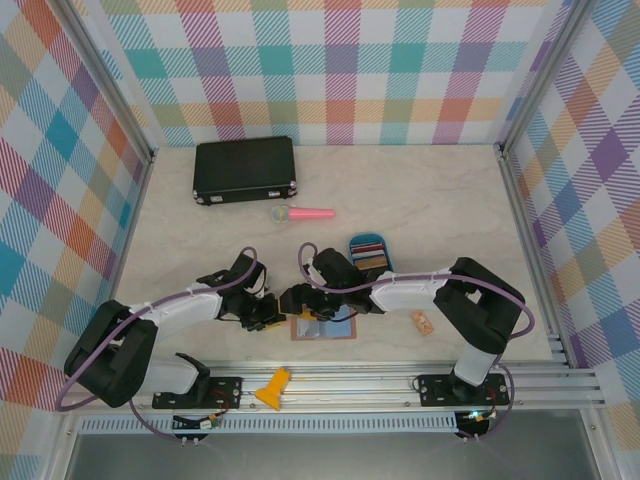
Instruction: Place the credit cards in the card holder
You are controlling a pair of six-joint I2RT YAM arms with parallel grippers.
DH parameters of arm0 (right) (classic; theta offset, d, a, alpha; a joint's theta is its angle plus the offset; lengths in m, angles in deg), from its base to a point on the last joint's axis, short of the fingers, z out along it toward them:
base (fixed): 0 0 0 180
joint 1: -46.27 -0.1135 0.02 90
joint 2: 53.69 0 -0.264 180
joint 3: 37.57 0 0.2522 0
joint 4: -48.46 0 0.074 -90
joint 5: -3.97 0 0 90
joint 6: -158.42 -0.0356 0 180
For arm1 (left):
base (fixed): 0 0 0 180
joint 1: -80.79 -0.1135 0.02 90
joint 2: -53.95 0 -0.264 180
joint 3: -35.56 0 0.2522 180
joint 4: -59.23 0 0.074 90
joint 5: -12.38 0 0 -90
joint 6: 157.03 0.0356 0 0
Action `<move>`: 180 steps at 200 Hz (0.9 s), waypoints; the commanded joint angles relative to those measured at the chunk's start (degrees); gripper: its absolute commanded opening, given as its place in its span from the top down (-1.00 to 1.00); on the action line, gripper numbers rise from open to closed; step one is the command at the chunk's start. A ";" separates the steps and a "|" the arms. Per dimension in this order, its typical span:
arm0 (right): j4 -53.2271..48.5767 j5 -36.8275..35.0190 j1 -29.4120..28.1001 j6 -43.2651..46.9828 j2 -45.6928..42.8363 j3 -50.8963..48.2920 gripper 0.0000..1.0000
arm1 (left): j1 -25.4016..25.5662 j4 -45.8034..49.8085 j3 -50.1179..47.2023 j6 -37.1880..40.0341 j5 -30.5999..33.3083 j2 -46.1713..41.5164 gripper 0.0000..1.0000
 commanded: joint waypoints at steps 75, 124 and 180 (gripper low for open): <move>-31.94 -19.09 2.11 7.31 -19.29 3.70 -0.41 | -0.62 3.67 -3.04 -0.62 3.26 1.40 0.55; -48.99 -23.61 0.35 9.13 -11.89 9.12 -0.51 | -0.59 3.55 -3.00 -0.35 3.33 1.62 0.55; -46.55 -20.82 -0.61 9.84 -3.70 12.74 -0.53 | -0.58 3.55 -2.87 0.08 3.02 1.73 0.55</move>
